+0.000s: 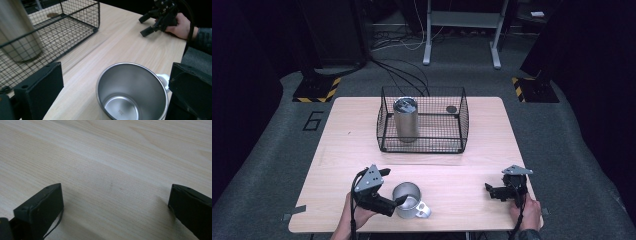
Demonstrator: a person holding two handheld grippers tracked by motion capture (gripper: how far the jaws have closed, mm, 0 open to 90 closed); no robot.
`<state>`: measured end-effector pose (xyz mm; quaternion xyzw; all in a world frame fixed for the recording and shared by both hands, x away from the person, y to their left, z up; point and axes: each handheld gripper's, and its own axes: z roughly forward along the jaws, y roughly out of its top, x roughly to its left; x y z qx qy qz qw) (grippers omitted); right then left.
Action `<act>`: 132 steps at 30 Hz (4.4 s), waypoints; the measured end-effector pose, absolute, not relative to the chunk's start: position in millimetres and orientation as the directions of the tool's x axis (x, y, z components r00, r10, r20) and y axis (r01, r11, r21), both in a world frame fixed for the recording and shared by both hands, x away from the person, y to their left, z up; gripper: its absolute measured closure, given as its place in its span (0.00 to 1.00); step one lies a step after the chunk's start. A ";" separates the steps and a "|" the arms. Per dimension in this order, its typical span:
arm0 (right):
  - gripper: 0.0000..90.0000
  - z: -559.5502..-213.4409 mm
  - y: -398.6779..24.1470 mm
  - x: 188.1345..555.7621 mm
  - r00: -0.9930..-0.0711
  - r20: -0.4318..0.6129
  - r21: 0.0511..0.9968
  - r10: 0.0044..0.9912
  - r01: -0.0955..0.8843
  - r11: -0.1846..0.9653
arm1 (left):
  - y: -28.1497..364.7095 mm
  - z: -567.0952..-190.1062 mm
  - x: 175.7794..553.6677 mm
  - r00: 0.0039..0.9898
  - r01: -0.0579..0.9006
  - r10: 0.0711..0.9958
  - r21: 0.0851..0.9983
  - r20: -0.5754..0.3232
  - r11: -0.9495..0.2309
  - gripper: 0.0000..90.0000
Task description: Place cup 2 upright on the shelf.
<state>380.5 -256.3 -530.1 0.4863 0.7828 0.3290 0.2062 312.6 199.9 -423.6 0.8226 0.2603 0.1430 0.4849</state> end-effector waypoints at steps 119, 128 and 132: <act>0.00 -530.1 -256.6 380.7 -0.444 -0.005 0.716 0.896 0.624 0.313 | 144.0 -388.2 409.0 0.797 0.240 0.602 0.892 0.043 -0.382 0.07; 0.00 -530.1 -256.5 380.7 -0.443 -0.004 0.716 0.896 0.625 0.312 | 135.1 -371.2 418.7 0.799 0.212 0.596 0.894 0.075 -0.396 0.07; 0.00 -530.1 -256.2 381.1 -0.445 -0.003 0.716 0.896 0.624 0.313 | 131.1 -363.6 424.7 0.792 0.198 0.604 0.897 0.091 -0.394 0.07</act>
